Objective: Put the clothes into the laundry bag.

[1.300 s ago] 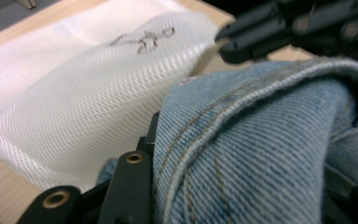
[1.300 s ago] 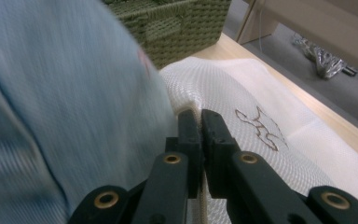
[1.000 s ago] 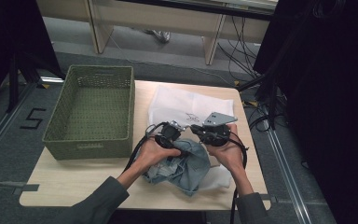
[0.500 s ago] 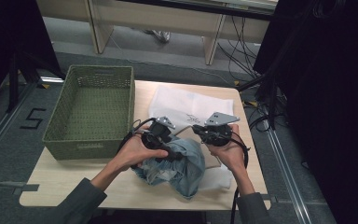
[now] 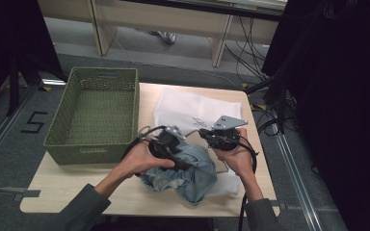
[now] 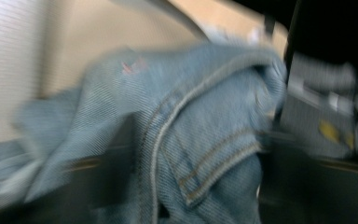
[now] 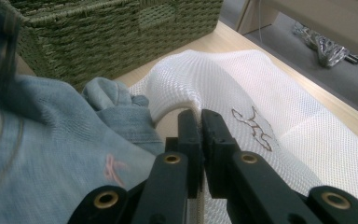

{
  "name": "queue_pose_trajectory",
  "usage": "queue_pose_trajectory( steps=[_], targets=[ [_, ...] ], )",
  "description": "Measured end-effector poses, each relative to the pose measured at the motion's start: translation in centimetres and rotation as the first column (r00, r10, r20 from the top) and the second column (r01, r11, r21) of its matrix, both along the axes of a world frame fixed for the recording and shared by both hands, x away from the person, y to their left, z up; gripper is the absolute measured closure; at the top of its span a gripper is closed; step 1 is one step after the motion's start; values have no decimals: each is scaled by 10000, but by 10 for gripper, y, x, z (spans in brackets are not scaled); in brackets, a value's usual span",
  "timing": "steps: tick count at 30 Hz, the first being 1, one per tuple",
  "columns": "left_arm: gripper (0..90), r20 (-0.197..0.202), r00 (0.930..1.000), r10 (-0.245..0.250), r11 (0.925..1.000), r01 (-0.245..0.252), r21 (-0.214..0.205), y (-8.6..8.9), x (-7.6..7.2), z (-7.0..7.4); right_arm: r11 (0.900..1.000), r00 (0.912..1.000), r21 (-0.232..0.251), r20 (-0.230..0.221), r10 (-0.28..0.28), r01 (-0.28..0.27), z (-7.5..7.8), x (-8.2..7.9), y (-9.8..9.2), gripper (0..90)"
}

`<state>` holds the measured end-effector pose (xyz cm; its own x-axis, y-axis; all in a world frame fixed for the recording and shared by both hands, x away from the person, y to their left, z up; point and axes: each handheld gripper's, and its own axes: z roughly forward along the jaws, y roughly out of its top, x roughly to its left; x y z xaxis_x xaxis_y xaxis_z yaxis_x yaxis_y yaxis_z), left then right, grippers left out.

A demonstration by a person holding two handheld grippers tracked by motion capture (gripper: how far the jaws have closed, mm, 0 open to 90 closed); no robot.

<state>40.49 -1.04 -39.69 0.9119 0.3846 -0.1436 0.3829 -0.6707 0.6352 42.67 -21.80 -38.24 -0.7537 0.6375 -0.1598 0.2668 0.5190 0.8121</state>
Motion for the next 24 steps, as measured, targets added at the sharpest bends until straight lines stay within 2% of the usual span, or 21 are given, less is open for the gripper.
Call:
queue_pose_trajectory(
  steps=[1, 3, 4, 5, 6, 7, 8, 9, 10, 11, 12, 13, 15, 16, 17, 19, 20, 22, 23, 24],
  targets=[
    [654, 66, 9998, 165, 9998, -166, 138, -6, 3, -5, 10000, 10000, 84, 30, 9, -9, 0, -1, 1, 877],
    [705, -71, 9984, 569, 9982, -568, 198, -19, 11, -14, 9999, 10000, 87, 35, 58, -58, 2, 0, 0, 878],
    [707, 72, 9962, 862, 9956, -864, 350, -25, 17, -18, 9999, 10000, 117, -34, -60, 61, 2, -1, 0, 877],
    [707, 313, 9908, 1315, 9894, -1331, 579, -30, 24, -22, 10000, 10000, 57, -76, -33, 33, 2, -1, -2, 878],
    [700, 301, 9786, 2035, 9765, -2051, 666, -35, 32, -28, 9998, 9998, 104, -137, -173, 174, 2, -2, -2, 878],
    [665, 165, 9736, 2277, 9719, -2283, 578, -37, 38, -32, 9999, 9999, 91, -134, -109, 110, 1, -2, -2, 878],
    [632, -337, 9744, 2221, 9745, -2207, 413, -37, 47, -39, 10000, 9999, -2, -95, -61, 61, 1, -1, -3, 878],
    [548, -656, 9716, 2274, 9737, -2259, 285, -36, 48, -40, 9998, 9998, -116, -87, -157, 156, 0, -1, -4, 878],
    [475, -998, 9739, 2038, 9789, -2041, 77, -33, 49, -38, 10000, 9996, -58, -264, -39, 38, -1, -1, -4, 878],
    [426, -1062, 9727, 2063, 9776, -2095, -203, -29, 46, -34, 9999, 9996, -39, -246, -151, 150, -2, -1, -4, 878],
    [363, -816, 9734, 2142, 9757, -2171, -289, -25, 42, -28, 10000, 9994, -56, -344, -66, 64, -3, -1, -5, 878],
    [296, -685, 9755, 2089, 9772, -2110, -252, -21, 39, -23, 9999, 9993, -20, -354, -117, 116, -4, -1, -6, 878],
    [221, -351, 9768, 2111, 9768, -2122, -299, -9, 29, -6, 10000, 9993, -27, -367, -94, 93, -5, -1, -6, 877],
    [221, -139, 9760, 2174, 9747, -2179, -501, -3, 26, 0, 10000, 9993, -27, -367, -94, 93, -5, -1, -6, 877],
    [217, 47, 9797, 2005, 9788, -2001, -432, 7, 24, 7, 10000, 9992, -11, -402, -88, 88, -5, -1, -5, 877],
    [204, 66, 9759, 2180, 9732, -2169, -765, 21, 21, 16, 9999, 9997, -108, -257, -57, 55, -4, -2, -5, 877],
    [200, -36, 9684, 2495, 9618, -2482, -1151, 27, 20, 18, 9999, 9997, -87, -224, -139, 137, -4, -2, -5, 877],
    [195, -39, 9633, 2685, 9561, -2670, -1210, 41, 21, 22, 9999, 9996, -59, -255, -92, 91, -4, -2, -6, 877],
    [195, 102, 9575, 2881, 9535, -2859, -951, 46, 22, 22, 10000, 9992, 38, -391, -57, 58, -5, -2, -6, 877],
    [196, 393, 9414, 3350, 9421, -3341, -272, 50, 23, 19, 9999, 9996, -19, -242, -137, 137, -4, -2, -6, 876]
  ],
)
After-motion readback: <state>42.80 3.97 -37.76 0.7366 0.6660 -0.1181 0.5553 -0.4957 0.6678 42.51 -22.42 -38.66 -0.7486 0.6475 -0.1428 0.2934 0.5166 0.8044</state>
